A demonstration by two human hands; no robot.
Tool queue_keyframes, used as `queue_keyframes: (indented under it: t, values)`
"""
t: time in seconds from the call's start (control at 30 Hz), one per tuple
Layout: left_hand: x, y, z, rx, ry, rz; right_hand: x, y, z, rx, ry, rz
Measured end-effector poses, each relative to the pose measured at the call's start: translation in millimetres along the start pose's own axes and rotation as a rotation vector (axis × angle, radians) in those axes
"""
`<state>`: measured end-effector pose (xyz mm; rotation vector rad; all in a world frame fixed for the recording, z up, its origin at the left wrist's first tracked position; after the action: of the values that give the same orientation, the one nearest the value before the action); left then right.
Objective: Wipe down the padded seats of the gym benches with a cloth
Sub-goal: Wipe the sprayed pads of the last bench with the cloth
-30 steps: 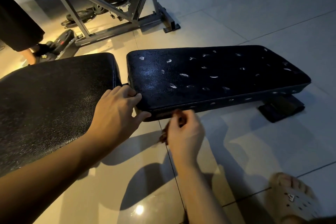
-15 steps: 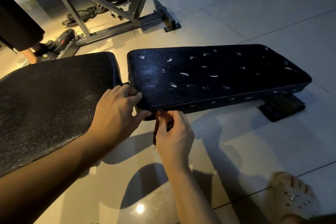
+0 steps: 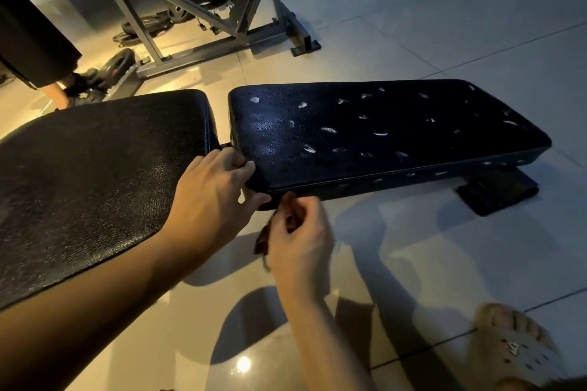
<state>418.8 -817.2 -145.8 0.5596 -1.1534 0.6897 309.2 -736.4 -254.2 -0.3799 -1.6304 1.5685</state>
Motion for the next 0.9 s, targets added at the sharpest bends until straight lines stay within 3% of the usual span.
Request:
queue_keyframes:
  t: [0.07, 0.2, 0.27, 0.4, 0.43, 0.57, 0.73, 0.9]
  values:
    - [0.4, -0.8, 0.5, 0.002, -0.004, 0.005, 7.8, -0.2, 6.6, 0.038, -0.008, -0.036]
    - [-0.3, 2.1, 0.7, 0.022, -0.014, -0.002, 61.1, 58.2, 56.4, -0.236, 0.212, -0.02]
    - [-0.1, 3.5, 0.1, 0.017, -0.011, -0.008, 54.4, 52.3, 51.8, -0.203, 0.207, -0.035]
    - [2.4, 0.9, 0.1, 0.011, 0.0, -0.007, 19.5, 1.9, 15.8, 0.12, 0.056, -0.11]
    - [2.2, 0.8, 0.9, 0.013, -0.007, -0.002, 24.9, 8.6, 24.6, 0.113, 0.079, -0.123]
    - [0.5, 3.1, 1.6, 0.021, -0.019, -0.005, 63.8, 63.1, 61.9, -0.191, 0.239, -0.082]
    - [-0.4, -0.8, -0.4, 0.023, -0.021, 0.008, 37.3, 9.6, 31.7, 0.095, 0.116, -0.068]
    - [1.2, 3.2, 0.7, 0.017, -0.004, -0.01, 58.6, 50.3, 56.4, -0.121, 0.214, -0.069]
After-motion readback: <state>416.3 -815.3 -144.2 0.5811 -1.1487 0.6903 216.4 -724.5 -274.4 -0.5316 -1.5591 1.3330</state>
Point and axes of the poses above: each hand's wrist, its own z-axis towards the middle knuckle, its own x-axis out of the back of the hand, y = z × x, the point moved 10 cm from there along z, towards the middle knuckle, and after that the axes turned 12 degrees about -z, right-handed, at the moved point
